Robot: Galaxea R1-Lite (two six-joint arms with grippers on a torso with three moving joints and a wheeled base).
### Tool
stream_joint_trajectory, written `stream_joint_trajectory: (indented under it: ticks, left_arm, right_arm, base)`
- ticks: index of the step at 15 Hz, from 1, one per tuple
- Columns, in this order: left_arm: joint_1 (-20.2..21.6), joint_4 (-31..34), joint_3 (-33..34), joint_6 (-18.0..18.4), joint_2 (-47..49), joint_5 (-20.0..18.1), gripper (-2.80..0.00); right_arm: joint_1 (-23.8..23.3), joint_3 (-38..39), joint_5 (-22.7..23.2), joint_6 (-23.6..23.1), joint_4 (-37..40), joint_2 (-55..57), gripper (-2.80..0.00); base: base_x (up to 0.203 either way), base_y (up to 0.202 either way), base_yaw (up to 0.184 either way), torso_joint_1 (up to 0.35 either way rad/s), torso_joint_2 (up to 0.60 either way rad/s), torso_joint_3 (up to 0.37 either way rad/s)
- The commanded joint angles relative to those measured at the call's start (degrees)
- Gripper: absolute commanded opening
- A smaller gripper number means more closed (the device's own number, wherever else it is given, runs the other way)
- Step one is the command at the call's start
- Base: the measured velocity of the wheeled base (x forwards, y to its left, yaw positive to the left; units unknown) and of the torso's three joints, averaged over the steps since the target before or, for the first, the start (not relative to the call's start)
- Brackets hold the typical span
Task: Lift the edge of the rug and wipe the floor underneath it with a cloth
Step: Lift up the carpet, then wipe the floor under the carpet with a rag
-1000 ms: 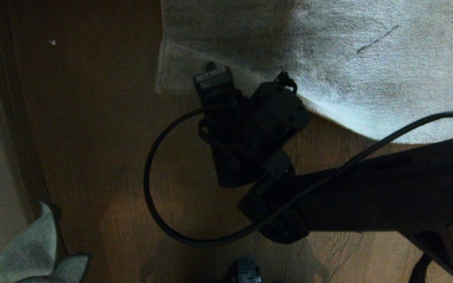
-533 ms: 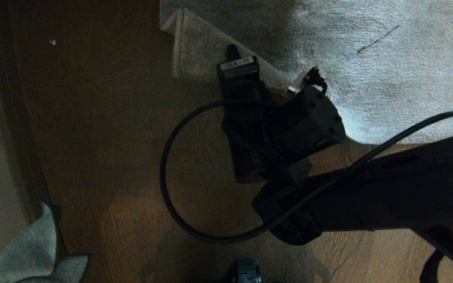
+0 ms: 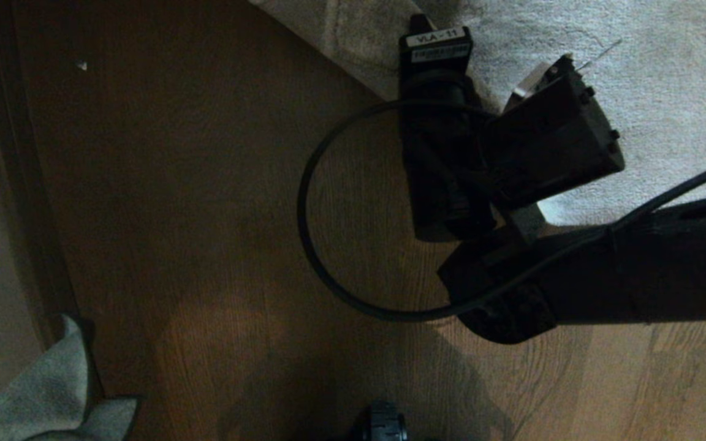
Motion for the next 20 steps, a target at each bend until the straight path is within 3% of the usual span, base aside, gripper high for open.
stream_joint_trajectory:
  ticks: [1, 20]
  left_arm:
    - [0.01, -0.02, 0.0, 0.02, 0.0, 0.0, -2.8]
    - [0.01, -0.02, 0.0, 0.02, 0.0, 0.0, -2.8]
  right_arm:
    - [-0.34, -0.1, -0.21, 0.27, -2.72, -1.7, -2.8]
    - [-0.34, -0.32, 1.13, 0.97, -2.72, -2.51, -2.8]
  base:
    - [0.0, 0.0, 0.0, 0.0, 0.0, 0.0]
    - [0.0, 0.0, 0.0, 0.0, 0.0, 0.0]
